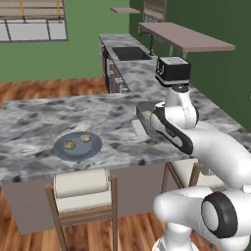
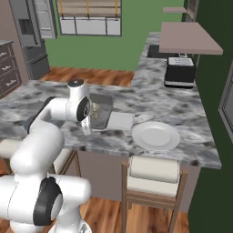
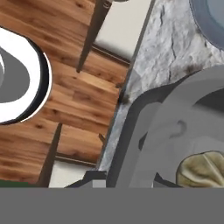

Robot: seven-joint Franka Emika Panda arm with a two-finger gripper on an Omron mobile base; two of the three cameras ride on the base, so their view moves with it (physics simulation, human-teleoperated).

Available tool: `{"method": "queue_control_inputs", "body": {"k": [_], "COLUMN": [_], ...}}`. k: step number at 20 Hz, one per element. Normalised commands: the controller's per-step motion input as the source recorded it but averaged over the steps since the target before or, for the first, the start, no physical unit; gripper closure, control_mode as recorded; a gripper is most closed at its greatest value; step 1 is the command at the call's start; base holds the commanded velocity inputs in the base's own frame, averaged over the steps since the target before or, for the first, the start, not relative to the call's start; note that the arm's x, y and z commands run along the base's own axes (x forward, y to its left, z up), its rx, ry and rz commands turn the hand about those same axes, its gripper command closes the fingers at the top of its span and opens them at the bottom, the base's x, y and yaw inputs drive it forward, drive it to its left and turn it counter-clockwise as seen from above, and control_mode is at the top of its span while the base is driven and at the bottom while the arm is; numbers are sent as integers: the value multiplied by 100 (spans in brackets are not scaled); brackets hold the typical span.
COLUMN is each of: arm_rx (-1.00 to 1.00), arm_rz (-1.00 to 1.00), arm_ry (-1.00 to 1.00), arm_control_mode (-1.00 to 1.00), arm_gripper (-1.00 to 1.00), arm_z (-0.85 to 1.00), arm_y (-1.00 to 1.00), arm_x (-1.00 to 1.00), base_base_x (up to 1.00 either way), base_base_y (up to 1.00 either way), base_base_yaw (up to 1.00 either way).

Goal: Place two dumplings into each of the tupperware containers and then place the containers in the fridge.

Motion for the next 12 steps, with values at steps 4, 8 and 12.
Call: {"method": "queue_control_inputs", "body": {"k": [4, 8, 12], "arm_rx": [-21, -12, -4], "arm_rz": [9, -3, -10], "arm_ry": [8, 10, 4], "arm_control_mode": [-100, -100, -100], "arm_gripper": [100, 100, 100], "arm_z": [66, 68, 80], "arm_y": [0, 0, 0], "arm_x": [-83, -72, -54], "base_base_x": [0, 0, 0], "base_base_y": [0, 0, 0], "base_base_yaw": [0, 0, 0]}}
